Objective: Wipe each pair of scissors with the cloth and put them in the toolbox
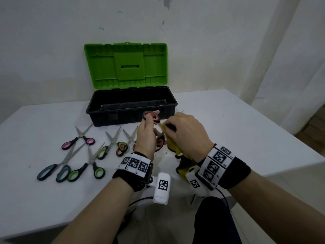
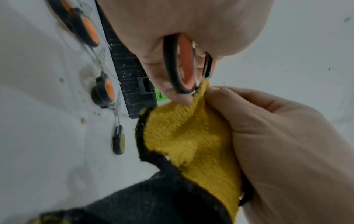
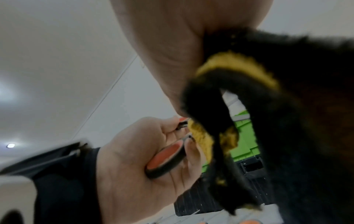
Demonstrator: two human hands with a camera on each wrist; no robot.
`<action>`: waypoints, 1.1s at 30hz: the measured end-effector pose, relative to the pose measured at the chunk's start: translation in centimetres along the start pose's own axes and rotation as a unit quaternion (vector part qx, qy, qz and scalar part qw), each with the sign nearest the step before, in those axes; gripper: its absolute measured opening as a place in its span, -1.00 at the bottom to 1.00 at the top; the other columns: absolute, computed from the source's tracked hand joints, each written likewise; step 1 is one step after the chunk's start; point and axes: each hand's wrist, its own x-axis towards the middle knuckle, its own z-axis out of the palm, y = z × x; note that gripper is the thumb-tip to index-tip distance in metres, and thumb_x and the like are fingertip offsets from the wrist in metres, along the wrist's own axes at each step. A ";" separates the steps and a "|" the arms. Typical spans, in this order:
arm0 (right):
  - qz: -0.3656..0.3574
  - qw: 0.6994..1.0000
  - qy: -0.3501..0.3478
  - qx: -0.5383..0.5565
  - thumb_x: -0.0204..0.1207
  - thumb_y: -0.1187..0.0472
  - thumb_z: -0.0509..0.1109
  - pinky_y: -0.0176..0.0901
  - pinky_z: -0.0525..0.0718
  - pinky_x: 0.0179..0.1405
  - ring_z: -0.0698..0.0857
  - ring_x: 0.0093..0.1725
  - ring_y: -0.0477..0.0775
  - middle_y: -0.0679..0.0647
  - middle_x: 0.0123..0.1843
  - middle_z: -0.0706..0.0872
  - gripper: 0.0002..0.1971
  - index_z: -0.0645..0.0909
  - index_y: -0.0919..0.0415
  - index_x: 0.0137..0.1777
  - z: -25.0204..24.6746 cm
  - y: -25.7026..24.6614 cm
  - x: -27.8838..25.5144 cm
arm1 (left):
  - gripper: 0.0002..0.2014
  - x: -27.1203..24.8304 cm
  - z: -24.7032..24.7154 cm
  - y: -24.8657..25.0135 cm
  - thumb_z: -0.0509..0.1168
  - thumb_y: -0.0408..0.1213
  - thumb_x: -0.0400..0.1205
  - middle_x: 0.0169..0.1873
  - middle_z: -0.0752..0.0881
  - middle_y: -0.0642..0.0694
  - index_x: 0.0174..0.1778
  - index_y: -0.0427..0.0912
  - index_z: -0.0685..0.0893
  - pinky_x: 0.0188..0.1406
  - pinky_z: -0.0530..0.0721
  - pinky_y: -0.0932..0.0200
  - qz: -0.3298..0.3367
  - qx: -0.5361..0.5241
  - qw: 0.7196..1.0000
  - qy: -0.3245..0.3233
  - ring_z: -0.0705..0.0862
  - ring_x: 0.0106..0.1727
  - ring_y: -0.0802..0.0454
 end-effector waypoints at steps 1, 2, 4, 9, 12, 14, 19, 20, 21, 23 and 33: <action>-0.005 1.000 0.014 0.011 0.62 0.02 0.29 0.11 0.67 -0.18 0.66 -0.11 0.15 0.03 -0.06 0.67 -0.77 0.73 0.11 0.02 0.0 0.0 0.0 | -0.64 0.0 0.1 0.1 -0.05 0.11 0.81 -0.16 0.73 0.04 0.18 0.20 0.65 -0.07 0.75 0.01 0.004 0.004 1.000 -0.004 0.70 -0.15 0.04; -0.021 0.999 0.018 0.022 0.60 0.05 0.31 0.10 0.67 -0.21 0.66 -0.13 0.14 0.02 -0.08 0.67 -0.80 0.73 0.11 0.00 0.0 -0.2 0.0 | -0.63 -0.1 0.2 0.1 -0.06 0.09 0.82 -0.13 0.74 0.05 0.26 0.17 0.64 -0.13 0.75 0.06 0.007 0.002 1.000 -0.010 0.72 -0.14 0.05; -0.054 0.998 -0.009 0.017 0.58 0.10 0.33 0.08 0.67 -0.24 0.67 -0.15 0.12 0.01 -0.09 0.66 -0.83 0.74 0.08 0.01 0.3 -0.8 0.1 | -0.61 -0.1 0.6 0.1 -0.05 0.09 0.82 0.05 0.77 -0.08 0.36 0.14 0.63 0.02 0.77 -0.08 0.006 -0.019 1.000 -0.024 0.77 0.05 -0.06; -0.024 1.000 0.002 0.011 0.59 0.10 0.33 0.10 0.65 -0.23 0.63 -0.17 0.16 0.06 -0.12 0.62 -0.85 0.68 0.14 0.00 1.4 -1.0 0.3 | -0.65 0.1 0.7 -0.2 -0.04 0.10 0.81 0.22 0.74 -0.10 0.25 0.37 0.67 0.26 0.70 -0.29 0.018 -0.022 0.999 -0.030 0.74 0.23 -0.10; 0.007 0.999 0.025 0.040 0.58 0.05 0.35 0.06 0.63 -0.20 0.63 -0.18 0.12 0.05 -0.15 0.66 -0.80 0.70 0.16 -0.06 1.4 -0.4 0.1 | -0.64 0.4 0.5 -0.3 -0.04 0.09 0.81 0.05 0.74 -0.01 0.33 0.32 0.64 0.10 0.74 -0.14 0.027 -0.022 0.999 -0.020 0.76 0.05 -0.07; 0.030 0.997 0.055 0.055 0.59 0.05 0.34 -0.03 0.64 -0.14 0.65 -0.16 0.07 0.04 -0.13 0.71 -0.80 0.74 0.13 -0.03 0.7 0.7 0.2 | -0.63 0.5 0.2 -0.4 -0.06 0.09 0.82 -0.12 0.68 0.06 0.32 0.33 0.63 -0.17 0.65 0.06 0.033 -0.014 0.999 -0.013 0.69 -0.22 0.07; -0.027 0.997 0.030 0.062 0.60 0.06 0.35 0.01 0.68 -0.11 0.65 -0.15 0.02 0.01 -0.12 0.71 -0.82 0.75 0.07 0.01 0.8 1.3 0.1 | -0.62 0.6 0.0 -0.1 -0.06 0.16 0.79 0.04 0.67 -0.01 0.35 0.34 0.62 -0.15 0.67 0.15 0.035 0.011 0.999 -0.021 0.66 -0.23 0.15; -0.044 0.997 0.006 0.056 0.62 0.08 0.33 0.07 0.69 -0.12 0.66 -0.14 0.07 0.03 -0.09 0.69 -0.82 0.74 0.09 0.03 1.2 1.0 -0.2 | -0.62 0.6 0.2 -0.2 -0.05 0.20 0.75 0.09 0.67 0.02 0.33 0.38 0.62 0.07 0.68 0.04 0.038 0.018 0.999 -0.023 0.69 -0.05 0.05; -0.054 0.997 -0.012 0.046 0.63 0.08 0.31 0.10 0.69 -0.13 0.66 -0.12 0.10 0.05 -0.06 0.67 -0.80 0.73 0.10 0.08 1.5 0.8 -0.5 | -0.62 0.6 0.2 -0.2 -0.04 0.22 0.73 0.17 0.69 0.04 0.31 0.41 0.62 0.25 0.67 -0.07 0.037 0.030 0.999 -0.023 0.69 0.11 -0.02; -0.062 0.997 -0.038 0.023 0.66 0.06 0.27 0.11 0.70 -0.13 0.66 -0.07 0.12 0.04 0.00 0.64 -0.77 0.70 0.09 0.16 1.7 1.1 -0.8 | -0.63 0.5 0.1 -0.4 -0.03 0.19 0.75 0.08 0.73 0.02 0.31 0.38 0.63 0.17 0.73 -0.14 0.039 0.033 0.999 -0.004 0.69 0.06 -0.02; -0.037 0.998 0.037 0.046 0.65 0.04 0.28 0.09 0.69 -0.12 0.66 -0.07 0.09 0.02 -0.02 0.69 -0.77 0.72 0.11 0.07 1.2 1.7 -0.3 | -0.63 0.8 0.0 -0.7 -0.04 0.16 0.79 -0.14 0.68 -0.21 0.27 0.36 0.67 -0.21 0.69 -0.06 0.013 -0.001 1.000 -0.004 0.62 -0.23 -0.03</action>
